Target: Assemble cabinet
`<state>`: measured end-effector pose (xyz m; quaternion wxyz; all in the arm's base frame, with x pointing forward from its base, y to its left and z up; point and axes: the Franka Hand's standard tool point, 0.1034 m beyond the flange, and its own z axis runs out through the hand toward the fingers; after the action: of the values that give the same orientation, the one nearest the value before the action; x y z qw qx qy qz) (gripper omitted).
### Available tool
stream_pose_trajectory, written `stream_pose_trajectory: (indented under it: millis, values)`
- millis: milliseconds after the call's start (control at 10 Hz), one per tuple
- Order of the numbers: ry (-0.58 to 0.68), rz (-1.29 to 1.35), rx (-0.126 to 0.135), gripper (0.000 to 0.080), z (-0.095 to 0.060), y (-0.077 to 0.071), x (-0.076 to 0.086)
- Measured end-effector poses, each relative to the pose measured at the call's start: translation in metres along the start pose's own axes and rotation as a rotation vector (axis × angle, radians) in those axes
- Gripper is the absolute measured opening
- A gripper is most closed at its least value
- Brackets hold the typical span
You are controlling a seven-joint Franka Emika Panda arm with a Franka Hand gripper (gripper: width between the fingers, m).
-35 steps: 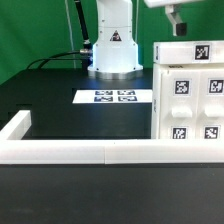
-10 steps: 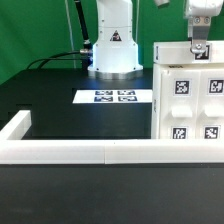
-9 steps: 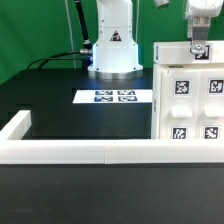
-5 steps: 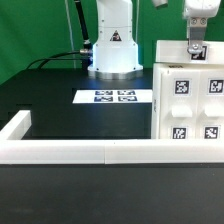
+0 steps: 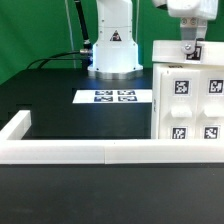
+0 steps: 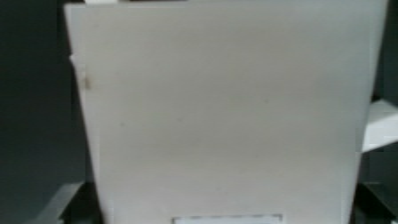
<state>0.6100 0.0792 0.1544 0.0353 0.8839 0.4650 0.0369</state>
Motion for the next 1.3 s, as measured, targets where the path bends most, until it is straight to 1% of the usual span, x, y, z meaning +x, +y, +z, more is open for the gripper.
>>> stream_pose_trajectory:
  millis: [100, 200, 300, 600, 900, 1300]
  values:
    - [0.004, 0.104, -0.002, 0.056, 0.0002, -0.0004, -0.001]
    - [0.009, 0.236, 0.005, 0.056, 0.0003, -0.0003, -0.0017]
    - [0.009, 0.321, 0.005, 0.056, 0.0004, 0.0005, -0.0025]
    - [0.007, 0.699, 0.007, 0.056, 0.0008, -0.0011, -0.0015]
    - [0.021, 0.872, 0.004, 0.056, 0.0008, -0.0017, 0.0025]
    - [0.023, 1.15, 0.019, 0.056, 0.001, -0.0032, 0.004]
